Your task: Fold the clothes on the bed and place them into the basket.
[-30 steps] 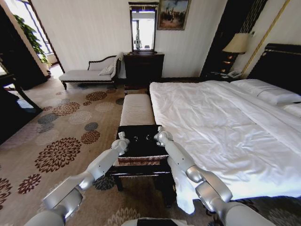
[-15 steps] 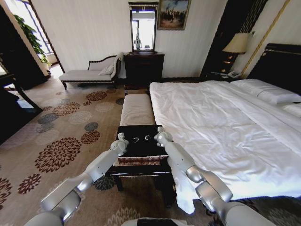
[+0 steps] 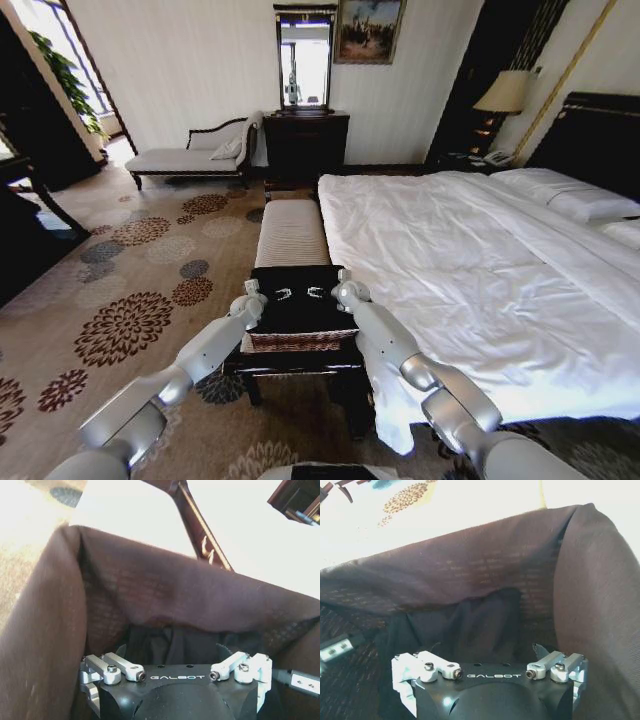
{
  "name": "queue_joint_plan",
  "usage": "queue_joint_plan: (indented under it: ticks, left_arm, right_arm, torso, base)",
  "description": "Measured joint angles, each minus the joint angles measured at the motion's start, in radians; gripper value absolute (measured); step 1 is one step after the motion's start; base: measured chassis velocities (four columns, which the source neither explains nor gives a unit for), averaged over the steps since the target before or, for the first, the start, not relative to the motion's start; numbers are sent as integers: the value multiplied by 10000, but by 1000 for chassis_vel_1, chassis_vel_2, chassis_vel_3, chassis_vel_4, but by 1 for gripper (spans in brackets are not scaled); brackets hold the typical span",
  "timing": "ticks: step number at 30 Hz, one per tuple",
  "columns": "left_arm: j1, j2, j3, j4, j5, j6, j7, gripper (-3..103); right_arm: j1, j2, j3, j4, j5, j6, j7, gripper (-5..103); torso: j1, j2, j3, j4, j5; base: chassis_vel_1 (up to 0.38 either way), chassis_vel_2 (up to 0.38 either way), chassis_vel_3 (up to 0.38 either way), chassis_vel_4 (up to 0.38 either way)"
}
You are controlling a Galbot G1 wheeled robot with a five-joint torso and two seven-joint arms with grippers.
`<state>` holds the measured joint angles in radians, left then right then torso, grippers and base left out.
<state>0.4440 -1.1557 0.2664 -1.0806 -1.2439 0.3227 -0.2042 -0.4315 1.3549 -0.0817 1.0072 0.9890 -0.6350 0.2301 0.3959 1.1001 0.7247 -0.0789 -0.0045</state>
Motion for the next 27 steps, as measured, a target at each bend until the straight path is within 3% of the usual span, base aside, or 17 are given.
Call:
queue_joint_plan:
  ticks: [5, 11, 14, 20, 27]
  left_arm:
    - [151, 368, -69, -838, -34, -99, -221, 100]
    - [885, 952, -605, -2664, 1115, -638, -919, 100]
    - [1278, 1180, -1062, -3440, 1561, -854, -990, 100]
    - [2570, 1668, -2349, -4504, 2808, -1500, -1079, 100]
    - [3770, 2319, -3313, -5470, 4292, -2008, -1163, 100]
  right_arm:
    - [-206, -366, 3, 906, 102, 8, 0, 100]
    - [-1076, -1063, 697, 3242, 163, 139, 55, 100]
    - [-1504, -1490, 1093, 3990, 150, 312, -65, 100]
    - [-2561, -2641, 1613, 4900, -943, 1384, -597, 100]
    - [-3745, -3483, 2278, 5747, -1994, 2146, -930, 100]
  torso:
    - [0, 1, 0, 0, 0]
    - [-1, 1, -1, 4, 0]
    - [-2, 1, -2, 0, 0]
    - [-2, 1, -1, -1, -2]
    - [-2, 1, -2, 3, -2]
  base:
    - [0, 0, 0, 0]
    - [0, 0, 0, 0]
    - [0, 0, 0, 0]
    - [0, 0, 0, 0]
    - [0, 0, 0, 0]
